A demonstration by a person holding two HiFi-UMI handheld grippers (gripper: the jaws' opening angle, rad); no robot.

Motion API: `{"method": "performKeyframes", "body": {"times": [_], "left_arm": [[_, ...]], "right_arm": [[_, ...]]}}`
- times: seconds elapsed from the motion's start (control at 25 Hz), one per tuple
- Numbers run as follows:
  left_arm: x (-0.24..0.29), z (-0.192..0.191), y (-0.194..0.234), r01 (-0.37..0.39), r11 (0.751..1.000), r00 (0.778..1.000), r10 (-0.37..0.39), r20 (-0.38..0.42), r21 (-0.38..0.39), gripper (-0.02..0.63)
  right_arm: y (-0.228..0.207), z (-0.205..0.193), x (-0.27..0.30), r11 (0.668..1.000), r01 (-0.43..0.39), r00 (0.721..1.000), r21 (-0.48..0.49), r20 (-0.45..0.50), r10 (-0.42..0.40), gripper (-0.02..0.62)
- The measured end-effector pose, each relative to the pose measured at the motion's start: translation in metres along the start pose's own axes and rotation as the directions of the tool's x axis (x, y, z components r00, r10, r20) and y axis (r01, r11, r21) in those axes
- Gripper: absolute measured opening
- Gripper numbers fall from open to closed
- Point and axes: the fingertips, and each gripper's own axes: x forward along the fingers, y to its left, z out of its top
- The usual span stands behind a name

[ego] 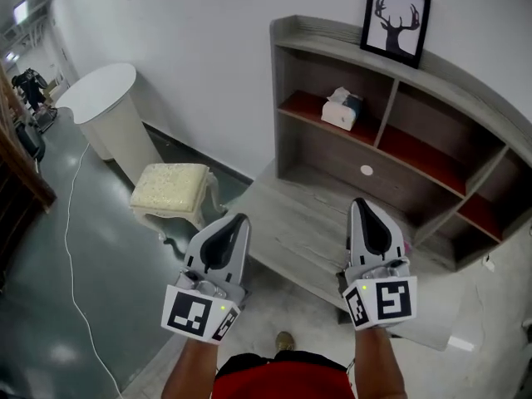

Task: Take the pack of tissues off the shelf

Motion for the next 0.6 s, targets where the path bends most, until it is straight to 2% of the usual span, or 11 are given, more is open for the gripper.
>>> {"method": "performKeyframes", "body": {"times": [0.24,0.48,0.6], "left_arm": [[0.053,-0.017,0.029,0.038,0.999,0.999,-0.038,0.0,-0.01,0.012],[0.109,-0.037,0.059,0.133,0.99,0.991,-0.133,0.025,-0.036,0.012],[0.139,-0.046,0.077,0.21,0.977,0.978,-0.208,0.034,-0.043,0.012]], "right_arm": [[-0.024,-0.017,0.056,0.998,0.059,0.997,-0.033,-0.041,-0.06,0.065],[-0.041,-0.039,0.112,0.984,0.167,0.983,-0.058,-0.071,-0.17,0.181],[-0.048,-0.052,0.147,0.969,0.236,0.964,-0.075,-0.106,-0.243,0.271]]}}
